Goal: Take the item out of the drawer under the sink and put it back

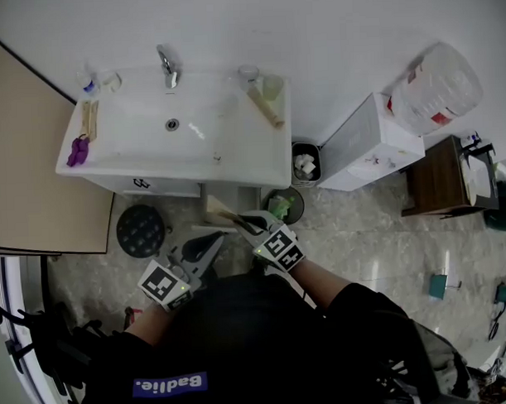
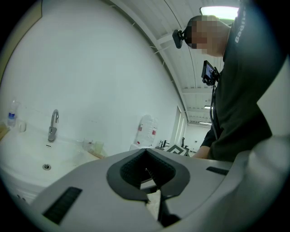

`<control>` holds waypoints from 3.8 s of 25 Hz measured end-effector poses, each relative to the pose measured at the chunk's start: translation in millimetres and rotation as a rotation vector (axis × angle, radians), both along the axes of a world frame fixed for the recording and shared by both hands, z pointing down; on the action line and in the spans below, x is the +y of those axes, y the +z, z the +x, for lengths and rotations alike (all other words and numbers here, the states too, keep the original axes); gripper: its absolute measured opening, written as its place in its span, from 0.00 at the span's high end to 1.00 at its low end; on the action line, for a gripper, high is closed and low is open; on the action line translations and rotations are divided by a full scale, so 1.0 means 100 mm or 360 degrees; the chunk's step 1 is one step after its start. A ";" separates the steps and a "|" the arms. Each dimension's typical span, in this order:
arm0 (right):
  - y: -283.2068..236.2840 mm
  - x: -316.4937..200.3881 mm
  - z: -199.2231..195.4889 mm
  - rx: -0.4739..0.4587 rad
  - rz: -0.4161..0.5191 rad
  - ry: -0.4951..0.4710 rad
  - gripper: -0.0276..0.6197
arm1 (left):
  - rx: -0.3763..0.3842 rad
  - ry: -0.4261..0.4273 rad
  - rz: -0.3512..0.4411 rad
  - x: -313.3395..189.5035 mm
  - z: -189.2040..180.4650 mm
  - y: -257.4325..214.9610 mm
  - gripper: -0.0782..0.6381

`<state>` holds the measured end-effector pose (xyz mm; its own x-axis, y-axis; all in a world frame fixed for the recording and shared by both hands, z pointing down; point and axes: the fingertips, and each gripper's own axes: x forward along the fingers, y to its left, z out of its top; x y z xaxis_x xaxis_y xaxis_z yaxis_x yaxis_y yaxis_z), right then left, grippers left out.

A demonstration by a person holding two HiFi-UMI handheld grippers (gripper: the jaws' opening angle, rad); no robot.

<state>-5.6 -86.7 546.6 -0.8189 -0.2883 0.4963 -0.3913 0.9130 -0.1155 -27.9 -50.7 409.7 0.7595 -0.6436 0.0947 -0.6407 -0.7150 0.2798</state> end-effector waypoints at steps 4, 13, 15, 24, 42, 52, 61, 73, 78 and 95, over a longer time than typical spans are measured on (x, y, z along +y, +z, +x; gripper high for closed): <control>0.24 -0.07 -0.06 0.0069 -0.0013 -0.0037 0.89 | 0.0033 0.0001 -0.0036 0.00 -0.03 0.00 0.88; 0.91 -0.20 -0.20 0.0249 -0.0060 -0.0144 0.89 | 0.0057 -0.0045 -0.0050 -0.10 -0.12 0.05 0.88; 1.10 -0.25 -0.19 0.0307 -0.0073 -0.0160 0.89 | 0.0050 -0.0044 -0.0057 -0.13 -0.11 0.08 0.88; 1.85 -0.43 -0.20 0.0551 -0.0163 -0.0231 0.88 | 0.0029 -0.0076 -0.0093 -0.26 -0.14 0.24 0.88; 3.53 -0.67 -0.16 0.1071 -0.0375 -0.0401 0.88 | 0.0009 -0.0165 -0.0114 -0.22 -0.44 0.44 0.88; 3.90 -0.76 -0.13 0.1110 -0.0404 -0.0382 0.88 | 0.0019 -0.0216 -0.0119 -0.12 -0.62 0.59 0.88; 4.14 -0.83 -0.28 0.1099 -0.0379 -0.0402 0.88 | 0.0009 -0.0287 -0.0168 -0.01 -0.81 0.79 0.88; 4.28 -0.73 -0.36 0.1107 -0.0428 -0.0452 0.87 | -0.0015 -0.0296 -0.0228 0.08 -0.84 0.93 0.88; 4.23 -0.71 -0.37 0.1099 -0.0459 -0.0456 0.85 | -0.0029 -0.0283 -0.0222 0.11 -0.78 0.93 0.88; 3.53 -0.60 -0.02 0.1066 -0.0406 -0.0303 0.82 | 0.0008 -0.0231 -0.0174 0.15 -0.56 0.64 0.88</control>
<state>-7.2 -146.8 900.0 -0.3415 0.0198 0.9397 -0.2899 0.9488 -0.1253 -83.7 -35.2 473.3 0.6599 -0.7326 0.1666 -0.7335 -0.5802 0.3540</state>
